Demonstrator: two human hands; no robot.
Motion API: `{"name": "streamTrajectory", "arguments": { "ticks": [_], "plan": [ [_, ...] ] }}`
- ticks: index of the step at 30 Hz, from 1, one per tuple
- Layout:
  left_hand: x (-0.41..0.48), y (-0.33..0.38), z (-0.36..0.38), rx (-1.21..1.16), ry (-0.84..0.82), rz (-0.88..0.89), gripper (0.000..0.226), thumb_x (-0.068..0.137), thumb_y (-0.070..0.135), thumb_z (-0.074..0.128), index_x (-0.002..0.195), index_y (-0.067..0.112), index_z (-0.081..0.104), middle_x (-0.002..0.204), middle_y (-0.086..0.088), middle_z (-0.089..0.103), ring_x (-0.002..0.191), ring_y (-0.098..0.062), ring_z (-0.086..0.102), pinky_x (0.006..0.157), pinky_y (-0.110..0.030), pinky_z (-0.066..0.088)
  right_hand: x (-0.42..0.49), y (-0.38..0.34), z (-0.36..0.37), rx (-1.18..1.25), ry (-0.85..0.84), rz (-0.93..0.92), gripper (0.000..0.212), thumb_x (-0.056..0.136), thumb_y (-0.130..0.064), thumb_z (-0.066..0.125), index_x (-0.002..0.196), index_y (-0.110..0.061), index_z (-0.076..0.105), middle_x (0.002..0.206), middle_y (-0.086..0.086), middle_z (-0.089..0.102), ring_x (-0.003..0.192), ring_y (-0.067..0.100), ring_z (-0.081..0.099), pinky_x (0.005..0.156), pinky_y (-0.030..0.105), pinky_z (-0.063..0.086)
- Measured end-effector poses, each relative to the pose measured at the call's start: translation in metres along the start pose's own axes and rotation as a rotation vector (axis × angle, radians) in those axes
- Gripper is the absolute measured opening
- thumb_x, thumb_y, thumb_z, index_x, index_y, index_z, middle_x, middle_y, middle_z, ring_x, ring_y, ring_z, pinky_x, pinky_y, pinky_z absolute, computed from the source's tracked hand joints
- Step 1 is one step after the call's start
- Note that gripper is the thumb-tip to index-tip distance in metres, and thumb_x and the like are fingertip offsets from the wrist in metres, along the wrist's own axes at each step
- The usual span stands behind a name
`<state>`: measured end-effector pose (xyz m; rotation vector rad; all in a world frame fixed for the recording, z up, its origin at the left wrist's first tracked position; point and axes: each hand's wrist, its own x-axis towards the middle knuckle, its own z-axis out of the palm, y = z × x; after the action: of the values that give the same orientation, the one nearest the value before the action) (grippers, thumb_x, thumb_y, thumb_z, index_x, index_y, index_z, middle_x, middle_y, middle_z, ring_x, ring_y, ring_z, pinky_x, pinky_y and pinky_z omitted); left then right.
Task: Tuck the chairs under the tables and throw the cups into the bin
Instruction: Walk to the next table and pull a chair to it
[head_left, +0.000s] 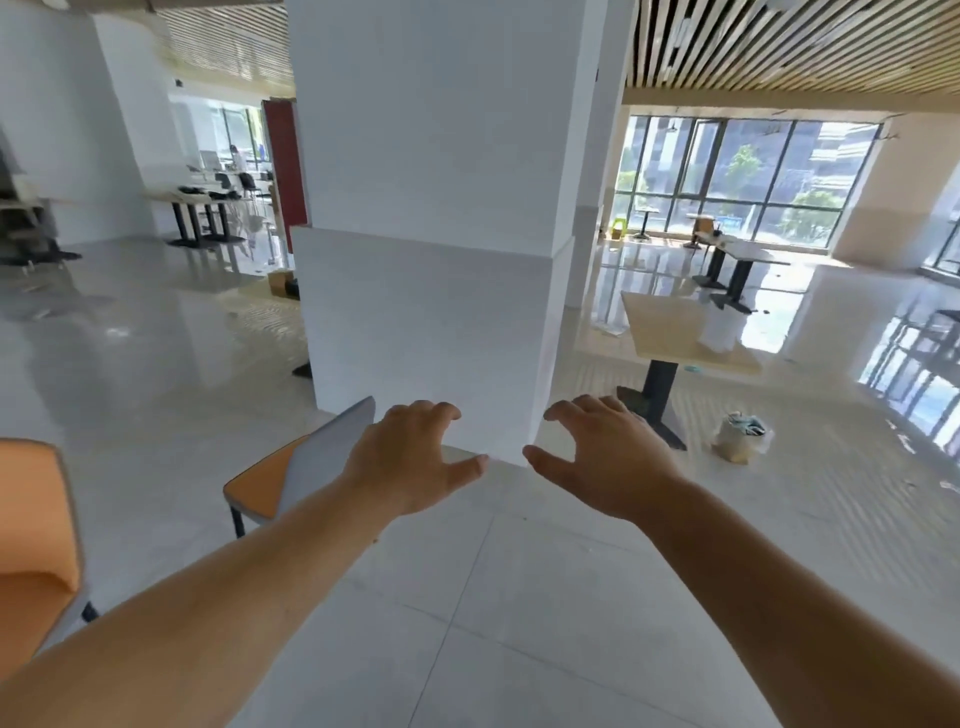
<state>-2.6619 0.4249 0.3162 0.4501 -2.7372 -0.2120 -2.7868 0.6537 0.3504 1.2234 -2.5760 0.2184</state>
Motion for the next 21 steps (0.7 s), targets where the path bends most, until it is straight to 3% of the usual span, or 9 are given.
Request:
{"name": "streamTrajectory", "arguments": {
  "ticks": [4, 11, 15, 21],
  "plan": [
    [0.065, -0.05, 0.052, 0.039, -0.067, -0.131, 0.085, 0.082, 0.086, 0.045, 0.147, 0.032, 0.043, 0.155, 0.003, 0.045, 0.138, -0.022, 0.042, 0.102, -0.045, 0.043, 0.094, 0.041, 0.071, 0.029, -0.057, -0.074, 0.083, 0.085, -0.09, 0.024, 0.138, -0.034, 0.056, 0.135, -0.006, 0.062, 0.128, 0.02, 0.053, 0.103, 0.042, 0.044],
    [0.164, -0.13, 0.098, 0.136, -0.17, -0.424, 0.096, 0.078, 0.093, 0.039, 0.152, 0.031, 0.04, 0.154, 0.006, 0.046, 0.135, -0.019, 0.044, 0.101, -0.04, 0.046, 0.282, 0.08, 0.164, 0.143, -0.184, -0.222, 0.089, 0.081, -0.093, 0.021, 0.14, -0.034, 0.052, 0.131, -0.009, 0.061, 0.127, 0.018, 0.05, 0.099, 0.038, 0.046],
    [0.219, -0.172, 0.111, 0.116, -0.119, -0.552, 0.09, 0.074, 0.092, 0.038, 0.144, 0.035, 0.044, 0.14, 0.012, 0.052, 0.125, -0.015, 0.048, 0.096, -0.044, 0.048, 0.379, 0.064, 0.207, 0.219, -0.21, -0.318, 0.082, 0.084, -0.089, 0.029, 0.142, -0.035, 0.048, 0.134, -0.01, 0.059, 0.13, 0.017, 0.046, 0.097, 0.038, 0.046],
    [0.268, -0.247, 0.166, 0.029, -0.133, -0.682, 0.095, 0.074, 0.095, 0.034, 0.149, 0.036, 0.039, 0.148, 0.01, 0.048, 0.132, -0.013, 0.043, 0.101, -0.038, 0.045, 0.491, 0.004, 0.276, 0.222, -0.303, -0.535, 0.085, 0.082, -0.089, 0.025, 0.144, -0.036, 0.046, 0.136, -0.013, 0.056, 0.127, 0.014, 0.046, 0.101, 0.034, 0.044]
  ]
}}
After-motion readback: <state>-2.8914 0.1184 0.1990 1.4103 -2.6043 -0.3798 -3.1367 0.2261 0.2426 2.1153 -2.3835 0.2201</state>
